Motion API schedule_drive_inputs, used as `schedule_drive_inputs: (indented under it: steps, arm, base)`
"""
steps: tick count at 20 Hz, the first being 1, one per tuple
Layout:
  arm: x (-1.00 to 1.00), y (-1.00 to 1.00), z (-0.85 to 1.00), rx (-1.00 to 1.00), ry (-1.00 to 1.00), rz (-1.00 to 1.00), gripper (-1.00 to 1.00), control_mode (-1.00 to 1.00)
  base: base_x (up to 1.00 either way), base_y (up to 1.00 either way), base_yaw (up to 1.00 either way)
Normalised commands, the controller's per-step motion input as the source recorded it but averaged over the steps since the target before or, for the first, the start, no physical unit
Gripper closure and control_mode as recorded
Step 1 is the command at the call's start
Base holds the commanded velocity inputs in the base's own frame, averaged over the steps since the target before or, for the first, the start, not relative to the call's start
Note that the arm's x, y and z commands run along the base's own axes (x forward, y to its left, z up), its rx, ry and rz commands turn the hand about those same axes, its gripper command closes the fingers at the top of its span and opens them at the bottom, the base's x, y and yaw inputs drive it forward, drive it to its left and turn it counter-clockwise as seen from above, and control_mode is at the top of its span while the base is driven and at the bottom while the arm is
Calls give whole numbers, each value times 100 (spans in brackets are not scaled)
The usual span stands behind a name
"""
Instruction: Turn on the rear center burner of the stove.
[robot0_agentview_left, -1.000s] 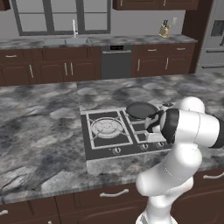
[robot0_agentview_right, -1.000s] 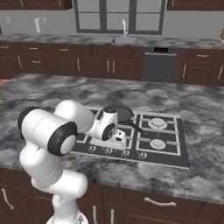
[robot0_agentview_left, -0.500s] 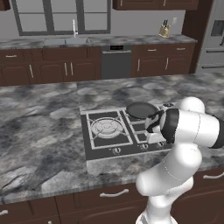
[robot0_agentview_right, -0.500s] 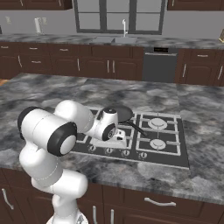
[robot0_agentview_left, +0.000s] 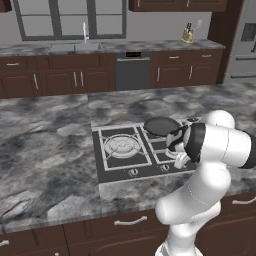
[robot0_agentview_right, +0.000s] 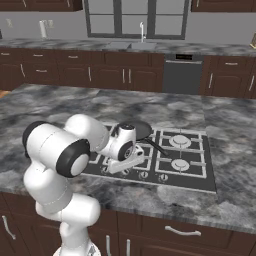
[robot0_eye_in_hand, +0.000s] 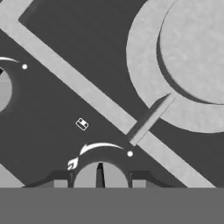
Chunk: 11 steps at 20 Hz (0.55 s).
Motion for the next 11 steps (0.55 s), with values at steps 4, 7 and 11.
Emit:
schedule_drive_inputs:
  steps: [4,7,11]
  arm:
    - [-5,0,-34,0,0,82,100,-100]
    - [-5,0,-31,0,0,66,100,-100]
    - [-3,0,-28,0,0,55,100,-100]
  base:
    - [0,0,0]
    - [0,0,0]
    - [0,0,0]
